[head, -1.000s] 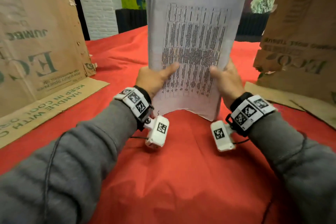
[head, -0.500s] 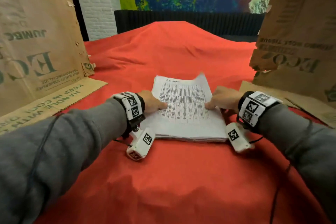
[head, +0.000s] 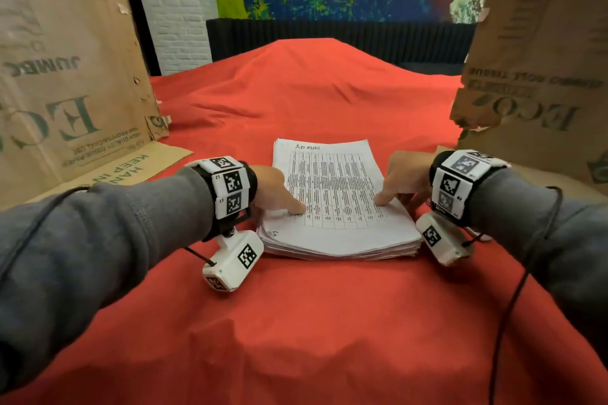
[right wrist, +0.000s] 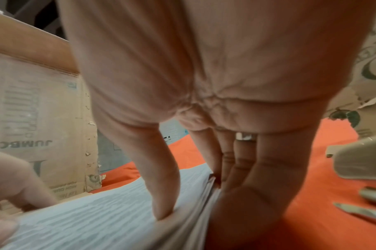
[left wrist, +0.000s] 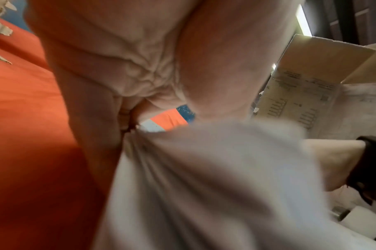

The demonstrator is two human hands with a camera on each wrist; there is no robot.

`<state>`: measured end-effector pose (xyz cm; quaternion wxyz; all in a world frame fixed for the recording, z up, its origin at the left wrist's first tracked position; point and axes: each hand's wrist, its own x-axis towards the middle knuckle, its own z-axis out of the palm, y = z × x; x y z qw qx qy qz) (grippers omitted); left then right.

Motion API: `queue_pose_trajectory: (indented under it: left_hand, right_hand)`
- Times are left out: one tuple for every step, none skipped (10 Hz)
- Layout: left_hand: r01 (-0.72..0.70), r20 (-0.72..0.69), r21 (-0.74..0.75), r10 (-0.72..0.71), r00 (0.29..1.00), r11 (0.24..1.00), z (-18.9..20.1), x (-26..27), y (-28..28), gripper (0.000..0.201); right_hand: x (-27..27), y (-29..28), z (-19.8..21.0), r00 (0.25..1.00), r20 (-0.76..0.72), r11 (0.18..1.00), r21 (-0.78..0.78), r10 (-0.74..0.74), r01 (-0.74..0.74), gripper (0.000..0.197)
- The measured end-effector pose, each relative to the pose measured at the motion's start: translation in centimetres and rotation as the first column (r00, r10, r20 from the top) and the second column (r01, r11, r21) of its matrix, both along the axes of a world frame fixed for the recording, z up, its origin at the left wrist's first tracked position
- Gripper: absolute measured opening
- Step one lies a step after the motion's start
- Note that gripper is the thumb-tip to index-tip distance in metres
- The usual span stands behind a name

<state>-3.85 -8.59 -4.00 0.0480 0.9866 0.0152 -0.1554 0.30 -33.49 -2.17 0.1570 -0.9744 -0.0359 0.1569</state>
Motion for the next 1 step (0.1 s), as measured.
queue_pose_trajectory:
  left_hand:
    - [-0.017,-0.036,0.007,0.017,0.999,1.000,1.01,-0.65,-0.29,0.065]
  right_hand:
    - [0.34,-0.50,0.04,0.999,-0.035,1.000,0.003,0.003,-0.003,0.032]
